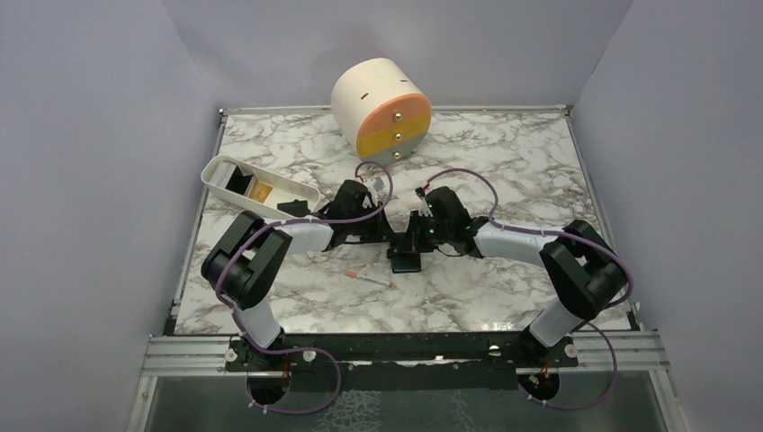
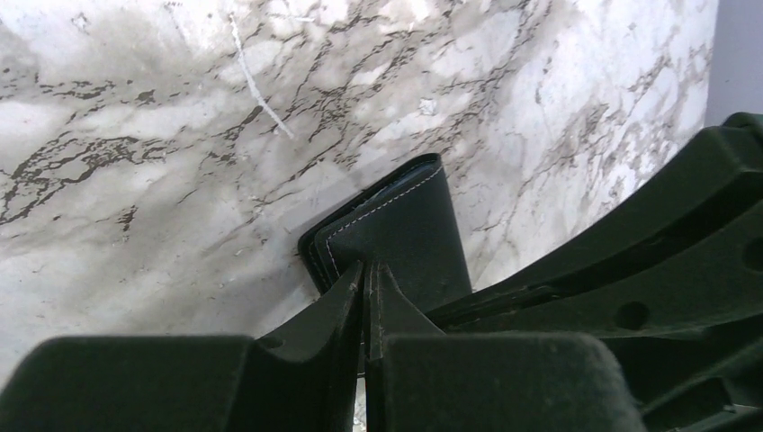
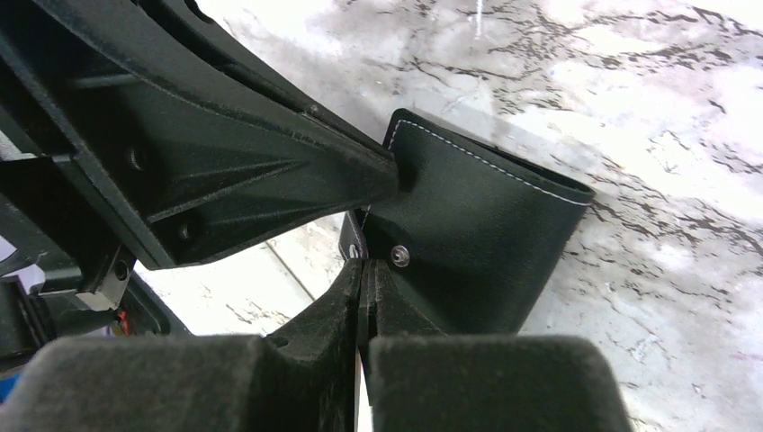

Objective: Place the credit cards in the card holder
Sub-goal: Close the card holder at the center of the board.

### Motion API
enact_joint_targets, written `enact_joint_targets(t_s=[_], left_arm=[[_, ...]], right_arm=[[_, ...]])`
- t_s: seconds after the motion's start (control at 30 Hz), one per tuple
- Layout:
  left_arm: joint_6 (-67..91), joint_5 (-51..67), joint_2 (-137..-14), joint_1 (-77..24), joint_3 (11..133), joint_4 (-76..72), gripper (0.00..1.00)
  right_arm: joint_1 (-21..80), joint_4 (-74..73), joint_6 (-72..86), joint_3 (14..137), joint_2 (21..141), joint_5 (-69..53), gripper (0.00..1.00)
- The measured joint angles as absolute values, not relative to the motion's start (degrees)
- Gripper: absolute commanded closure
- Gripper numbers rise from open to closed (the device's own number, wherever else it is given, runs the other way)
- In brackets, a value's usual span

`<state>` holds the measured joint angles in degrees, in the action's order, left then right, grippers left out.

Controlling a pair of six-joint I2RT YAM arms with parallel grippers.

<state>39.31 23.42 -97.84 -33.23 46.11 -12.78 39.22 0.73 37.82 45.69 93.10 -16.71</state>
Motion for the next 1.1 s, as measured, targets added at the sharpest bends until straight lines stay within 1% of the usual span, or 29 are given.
enact_joint_targets(t_s=[0.63, 1.1], left_arm=[[38.83, 23.4, -99.07, -33.23, 46.04, -12.84, 0.93], [38.89, 23.42, -99.07, -33.23, 45.91, -13.26, 0.93]], right_arm=[[39.22, -1.89, 37.89, 45.91, 93.1, -12.69, 0.99], [39.22, -3.44, 37.93, 47.9, 94.87, -12.23, 0.99]])
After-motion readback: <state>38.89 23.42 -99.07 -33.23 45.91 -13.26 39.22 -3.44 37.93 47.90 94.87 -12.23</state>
